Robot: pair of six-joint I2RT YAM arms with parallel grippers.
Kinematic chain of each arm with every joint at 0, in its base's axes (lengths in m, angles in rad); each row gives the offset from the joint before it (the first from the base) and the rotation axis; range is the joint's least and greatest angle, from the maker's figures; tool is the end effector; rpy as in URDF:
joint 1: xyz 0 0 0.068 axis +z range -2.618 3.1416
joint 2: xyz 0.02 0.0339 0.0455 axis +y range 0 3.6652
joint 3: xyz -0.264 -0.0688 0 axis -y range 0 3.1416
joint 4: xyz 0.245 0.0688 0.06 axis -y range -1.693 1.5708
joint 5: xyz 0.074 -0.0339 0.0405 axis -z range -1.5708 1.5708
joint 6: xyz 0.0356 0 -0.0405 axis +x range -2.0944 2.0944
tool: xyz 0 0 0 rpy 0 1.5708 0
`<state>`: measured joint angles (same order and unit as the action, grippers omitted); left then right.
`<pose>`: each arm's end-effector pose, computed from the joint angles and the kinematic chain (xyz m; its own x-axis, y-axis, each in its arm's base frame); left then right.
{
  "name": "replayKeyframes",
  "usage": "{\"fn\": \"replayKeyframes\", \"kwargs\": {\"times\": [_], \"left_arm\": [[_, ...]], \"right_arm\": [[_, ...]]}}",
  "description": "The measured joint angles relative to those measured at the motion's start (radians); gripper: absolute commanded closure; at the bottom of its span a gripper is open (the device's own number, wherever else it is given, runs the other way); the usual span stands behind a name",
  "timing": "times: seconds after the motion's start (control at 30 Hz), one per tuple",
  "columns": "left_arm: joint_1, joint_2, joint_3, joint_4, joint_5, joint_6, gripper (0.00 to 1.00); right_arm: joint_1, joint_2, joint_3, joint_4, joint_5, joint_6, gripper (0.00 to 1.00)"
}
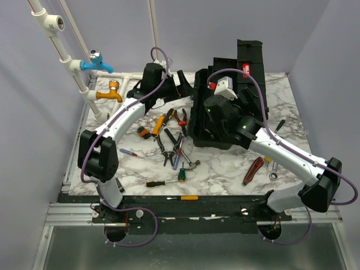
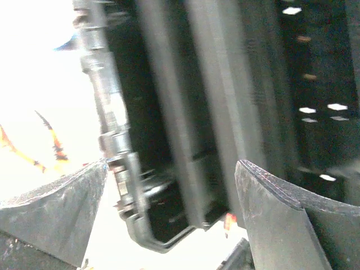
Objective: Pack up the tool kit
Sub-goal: Open the toolbox at the center of the board.
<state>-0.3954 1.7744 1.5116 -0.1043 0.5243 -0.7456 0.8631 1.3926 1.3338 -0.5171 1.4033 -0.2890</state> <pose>0.3839 -0.1795 0.3287 -0.7621 -0.3183 -0.5638 0.3371 0.5485 -0.7652 0.2141 0.1963 0.3753 -0.4565 -0.6066 -0.6509 0.2930 0.5883 -0.7537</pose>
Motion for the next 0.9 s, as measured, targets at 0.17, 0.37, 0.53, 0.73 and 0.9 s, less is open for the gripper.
{"fn": "replayKeyframes", "kwargs": {"times": [0.17,0.37,0.53,0.73,0.9], "left_arm": [[-0.015,-0.030,0.006,-0.261,-0.277,0.115,0.02],[-0.021,-0.008,-0.030,-0.364,-0.338,0.163,0.02],[-0.065,0.077,0.032,-0.437,-0.362,0.211,0.02],[-0.089,0.134,0.096,-0.492,-0.378,0.241,0.03],[-0.089,0.136,0.104,-0.510,-0.380,0.249,0.04]], "right_arm": [[0.000,-0.005,0.000,-0.002,-0.014,0.012,0.14],[0.002,-0.008,0.000,-0.004,-0.030,0.045,0.16],[0.002,-0.017,0.000,-0.016,-0.051,0.084,0.21],[0.002,-0.027,0.000,-0.047,-0.071,0.121,0.47],[-0.001,-0.027,0.000,-0.074,-0.049,0.128,0.66]]}}
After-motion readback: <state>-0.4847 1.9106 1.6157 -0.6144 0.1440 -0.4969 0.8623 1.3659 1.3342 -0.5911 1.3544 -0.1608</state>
